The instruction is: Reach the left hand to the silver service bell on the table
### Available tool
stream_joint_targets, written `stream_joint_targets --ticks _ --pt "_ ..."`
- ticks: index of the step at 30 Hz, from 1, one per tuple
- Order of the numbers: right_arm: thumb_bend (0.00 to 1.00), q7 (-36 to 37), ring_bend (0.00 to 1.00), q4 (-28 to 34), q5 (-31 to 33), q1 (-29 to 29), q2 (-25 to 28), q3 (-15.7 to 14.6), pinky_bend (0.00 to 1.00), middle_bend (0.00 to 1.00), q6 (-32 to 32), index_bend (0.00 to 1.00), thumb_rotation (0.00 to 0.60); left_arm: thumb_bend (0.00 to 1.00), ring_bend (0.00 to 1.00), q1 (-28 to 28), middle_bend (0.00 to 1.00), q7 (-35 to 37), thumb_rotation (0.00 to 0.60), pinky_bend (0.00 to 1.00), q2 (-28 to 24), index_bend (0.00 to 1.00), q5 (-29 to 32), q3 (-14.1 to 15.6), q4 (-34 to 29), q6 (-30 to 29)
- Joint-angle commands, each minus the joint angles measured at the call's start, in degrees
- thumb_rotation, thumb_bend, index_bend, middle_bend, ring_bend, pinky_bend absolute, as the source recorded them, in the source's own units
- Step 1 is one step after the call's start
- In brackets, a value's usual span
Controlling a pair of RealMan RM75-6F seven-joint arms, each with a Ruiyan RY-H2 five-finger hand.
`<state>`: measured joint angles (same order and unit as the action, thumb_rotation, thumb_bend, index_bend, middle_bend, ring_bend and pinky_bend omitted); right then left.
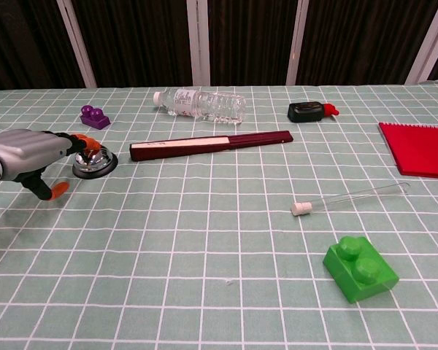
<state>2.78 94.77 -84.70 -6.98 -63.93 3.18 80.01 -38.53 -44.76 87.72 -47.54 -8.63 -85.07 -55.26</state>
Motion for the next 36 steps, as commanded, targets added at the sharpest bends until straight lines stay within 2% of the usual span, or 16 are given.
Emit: stream_joint_targets --ticks 1,8,11,15,20,24,25,30,36 --pt "0.29 0.1 0.00 0.0 0.0 0.0 0.0 0.0 0.00 0.00 0.0 0.00 0.600 0.66 0.00 -0.2 0.00 1.3 0.600 0.00 -0.3 0.00 -1.4 -0.8 -1.0 -1.4" --pt "0.29 0.2 0.00 0.0 -0.1 0.0 0.0 0.0 0.00 0.00 0.1 0.00 0.600 0.62 0.00 0.5 0.00 7.0 0.600 0.00 -3.2 0.00 -7.4 -3.3 -6.1 -6.1" --pt "0.29 0.1 0.00 -0.1 -0.1 0.1 0.0 0.0 0.00 0.00 0.2 0.00 0.600 0.55 0.00 1.4 0.00 9.0 0.600 0.00 -5.8 0.00 -10.2 -3.4 -8.5 -7.9" --pt "0.29 -0.1 0.00 -0.1 -0.1 0.1 0.0 -0.1 0.00 0.00 0.1 0.00 0.600 0.40 0.00 3.2 0.00 10.6 0.600 0.00 -9.4 0.00 -12.5 -2.3 -11.2 -9.5" --pt "0.29 -1.2 0.00 -0.2 0.1 0.1 -0.1 0.0 0.00 0.00 0.1 0.00 0.600 0.25 0.00 9.5 0.00 13.6 0.600 0.00 -14.8 0.00 -17.5 2.3 -16.8 -15.7" --pt "0.29 -2.3 0.00 -0.2 0.0 0.0 -0.2 -0.1 0.00 0.00 0.1 0.00 0.600 0.19 0.00 15.9 0.00 17.4 0.600 0.00 -17.8 0.00 -22.1 7.3 -20.4 -22.1" --pt "0.29 -2.5 0.00 -0.1 0.0 0.1 -0.3 -0.1 0.00 0.00 0.2 0.00 0.600 0.17 0.00 18.1 0.00 18.7 0.600 0.00 -18.8 0.00 -24.0 9.3 -21.1 -23.9" --pt "0.29 -3.5 0.00 -0.2 0.1 0.1 -0.5 0.0 0.00 0.00 0.4 0.00 0.600 0.16 0.00 23.5 0.00 21.1 0.600 0.00 -21.8 0.00 -29.9 13.7 -20.0 -30.0" --pt "0.29 -4.4 0.00 -0.1 0.2 0.2 -0.8 0.0 0.00 0.00 0.8 0.00 0.600 0.16 0.00 28.9 0.00 27.1 0.600 0.00 -24.1 0.00 -34.6 16.6 -16.0 -36.0"
